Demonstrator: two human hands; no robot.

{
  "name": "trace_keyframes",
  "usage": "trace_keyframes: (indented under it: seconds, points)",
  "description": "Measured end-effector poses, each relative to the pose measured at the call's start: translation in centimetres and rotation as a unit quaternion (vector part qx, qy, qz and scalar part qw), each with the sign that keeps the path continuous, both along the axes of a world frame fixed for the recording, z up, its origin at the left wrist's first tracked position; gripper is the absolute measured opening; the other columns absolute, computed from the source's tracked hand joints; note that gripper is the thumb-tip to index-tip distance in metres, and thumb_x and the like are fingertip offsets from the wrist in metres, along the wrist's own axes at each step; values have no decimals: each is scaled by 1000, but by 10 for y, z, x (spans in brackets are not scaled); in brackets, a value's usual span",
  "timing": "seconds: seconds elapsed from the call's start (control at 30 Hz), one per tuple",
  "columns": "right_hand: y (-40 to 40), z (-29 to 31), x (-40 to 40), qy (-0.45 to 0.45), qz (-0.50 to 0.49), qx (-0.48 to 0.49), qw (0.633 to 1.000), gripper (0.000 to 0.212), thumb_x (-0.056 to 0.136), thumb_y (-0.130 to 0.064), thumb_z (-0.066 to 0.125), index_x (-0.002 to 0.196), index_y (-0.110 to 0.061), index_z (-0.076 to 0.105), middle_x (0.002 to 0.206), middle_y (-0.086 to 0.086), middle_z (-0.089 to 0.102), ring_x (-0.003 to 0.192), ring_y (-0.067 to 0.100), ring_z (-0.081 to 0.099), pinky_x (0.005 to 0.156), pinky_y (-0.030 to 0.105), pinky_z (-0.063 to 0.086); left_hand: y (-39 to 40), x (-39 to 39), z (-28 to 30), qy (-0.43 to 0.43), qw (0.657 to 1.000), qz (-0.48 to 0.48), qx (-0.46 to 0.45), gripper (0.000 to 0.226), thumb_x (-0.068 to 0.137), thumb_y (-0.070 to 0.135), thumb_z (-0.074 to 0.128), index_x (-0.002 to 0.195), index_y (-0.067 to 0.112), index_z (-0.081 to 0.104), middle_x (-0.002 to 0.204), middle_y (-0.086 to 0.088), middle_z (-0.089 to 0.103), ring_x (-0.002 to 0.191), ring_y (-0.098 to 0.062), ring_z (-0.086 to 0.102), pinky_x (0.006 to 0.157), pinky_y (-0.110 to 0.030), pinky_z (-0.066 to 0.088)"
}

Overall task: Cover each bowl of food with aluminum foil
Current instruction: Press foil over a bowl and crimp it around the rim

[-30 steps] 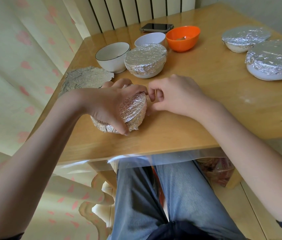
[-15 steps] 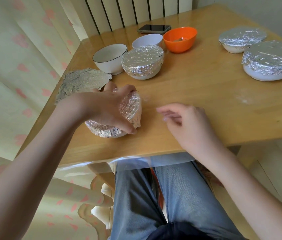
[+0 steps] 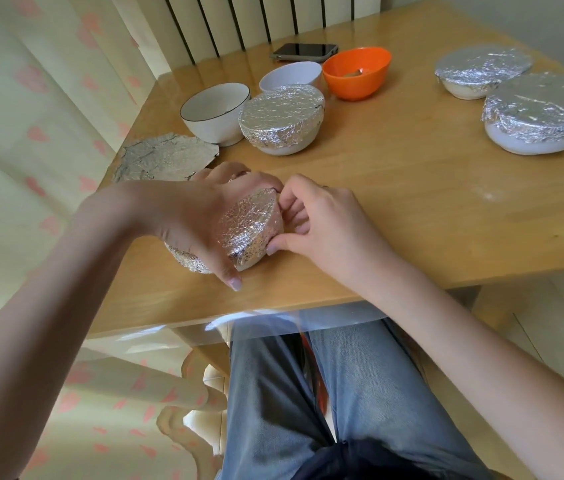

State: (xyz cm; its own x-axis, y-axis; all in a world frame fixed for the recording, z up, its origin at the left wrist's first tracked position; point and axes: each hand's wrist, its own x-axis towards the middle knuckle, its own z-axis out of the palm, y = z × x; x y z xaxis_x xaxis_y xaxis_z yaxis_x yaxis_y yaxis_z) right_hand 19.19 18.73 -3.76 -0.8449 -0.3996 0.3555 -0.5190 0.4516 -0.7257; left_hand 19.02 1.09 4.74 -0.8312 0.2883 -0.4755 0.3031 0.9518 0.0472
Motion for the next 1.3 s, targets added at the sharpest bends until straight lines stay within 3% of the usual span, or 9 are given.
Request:
trace_keyframes:
  seconds: [0.17,0.33,0.47,0.6,0.7,0.93,1.07,1.17,1.3]
  points:
    - [4,4,-12,6,25,-15,1000,42,59,-19,89,85,-10,58,72,-5,62,68,13,62,68,36,54,2,-1,0,3,1000,5,-12,120,45,50,93,121,68,3,141,22,8,140,-16,14,108,-45,32]
    - [9,-5,-12,-9,7,-15,1000,41,63,-29,87,89,-10,63,77,-1,66,70,13,64,69,36,54,3,-1,-1,2,1000,10,-5,116,43,50,93,117,71,7,140,21,10,139,-18,15,108,-48,34]
    - [8,-6,-12,-35,7,-23,999,34,64,-32,85,85,-13,68,70,-8,64,65,6,61,68,27,53,2,-2,-1,0,1000,9,-3,113,42,51,92,116,72,9,138,20,11,139,-20,14,107,-50,35]
    - [7,1,-18,-36,38,-9,999,26,65,-25,86,78,-11,68,67,-5,64,63,10,60,65,22,51,2,0,-1,-10,1000,7,-22,117,47,51,92,117,76,1,145,24,0,144,-17,5,109,-48,29]
    - [7,1,-22,-25,53,-1,998,23,65,-22,86,73,-9,68,67,-1,66,61,10,59,65,23,50,2,1,0,-17,999,12,-38,120,48,54,90,100,87,-13,149,24,-7,146,-17,-1,112,-50,26]
    - [10,2,-36,8,91,28,995,21,66,-20,84,68,-8,67,61,-5,62,59,6,54,63,27,49,5,2,1,-20,998,18,-64,126,50,57,88,96,86,-26,148,27,-15,146,-16,-6,114,-51,22]
    - [10,12,-47,59,112,93,988,18,68,-23,81,65,-10,68,59,-2,62,65,11,53,65,36,46,5,3,2,-17,998,19,-65,125,50,59,86,105,82,-24,148,27,-16,145,-14,-7,114,-47,24]
    - [9,26,-55,84,94,165,978,28,64,-32,80,54,-17,59,48,-6,50,52,12,45,53,30,37,4,3,1,-11,998,22,-61,124,50,59,86,111,82,-20,149,26,-15,145,-14,-5,113,-46,25]
    - [7,33,-61,127,50,224,965,36,63,-36,77,49,-18,49,45,-8,43,49,7,40,49,23,26,2,1,0,-3,998,35,-55,127,50,59,87,128,75,-12,152,23,-9,146,-19,-2,112,-49,26]
